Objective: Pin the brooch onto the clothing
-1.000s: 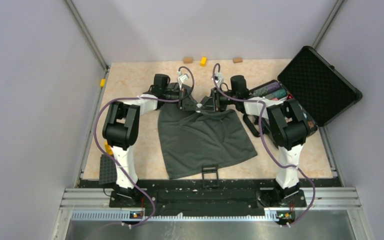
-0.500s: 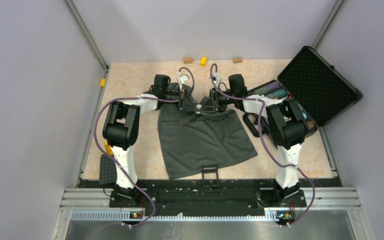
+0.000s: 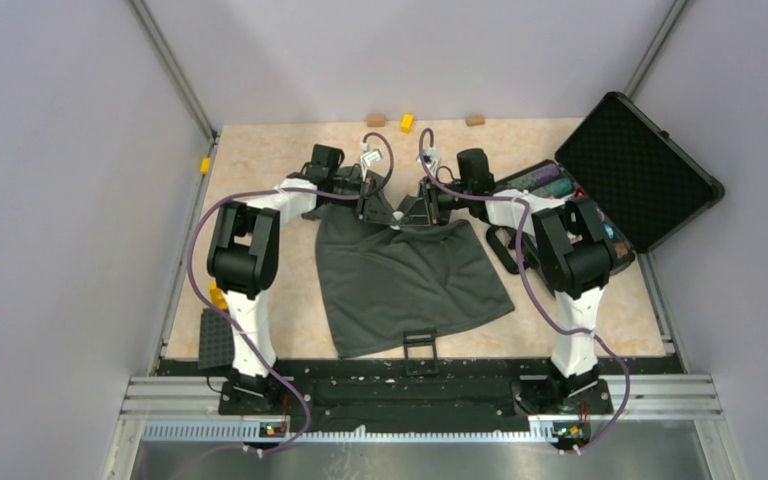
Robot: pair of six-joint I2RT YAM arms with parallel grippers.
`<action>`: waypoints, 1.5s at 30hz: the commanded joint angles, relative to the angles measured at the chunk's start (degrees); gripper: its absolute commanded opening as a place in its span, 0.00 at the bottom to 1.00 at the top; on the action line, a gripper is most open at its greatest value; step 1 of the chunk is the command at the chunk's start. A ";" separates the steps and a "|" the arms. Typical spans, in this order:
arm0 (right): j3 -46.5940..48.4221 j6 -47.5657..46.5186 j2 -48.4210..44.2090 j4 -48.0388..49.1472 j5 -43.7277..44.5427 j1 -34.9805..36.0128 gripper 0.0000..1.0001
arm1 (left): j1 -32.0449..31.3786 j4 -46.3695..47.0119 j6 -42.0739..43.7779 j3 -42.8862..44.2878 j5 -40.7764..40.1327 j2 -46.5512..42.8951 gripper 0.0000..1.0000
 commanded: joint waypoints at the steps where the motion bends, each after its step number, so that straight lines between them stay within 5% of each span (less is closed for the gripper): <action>1: 1.18 -3.84 -0.55 1.15 -0.62 0.74 0.21 | -1.63 -15.17 11.41 6.03 6.71 0.75 0.00; 22: 7.68 -2.64 2.81 -5.99 3.35 0.79 0.13 | -4.21 -28.63 21.15 10.82 5.80 1.46 0.00; 45: 2.90 8.13 2.13 1.69 13.18 -3.18 0.09 | -3.68 -21.36 16.16 7.19 3.15 -1.77 0.00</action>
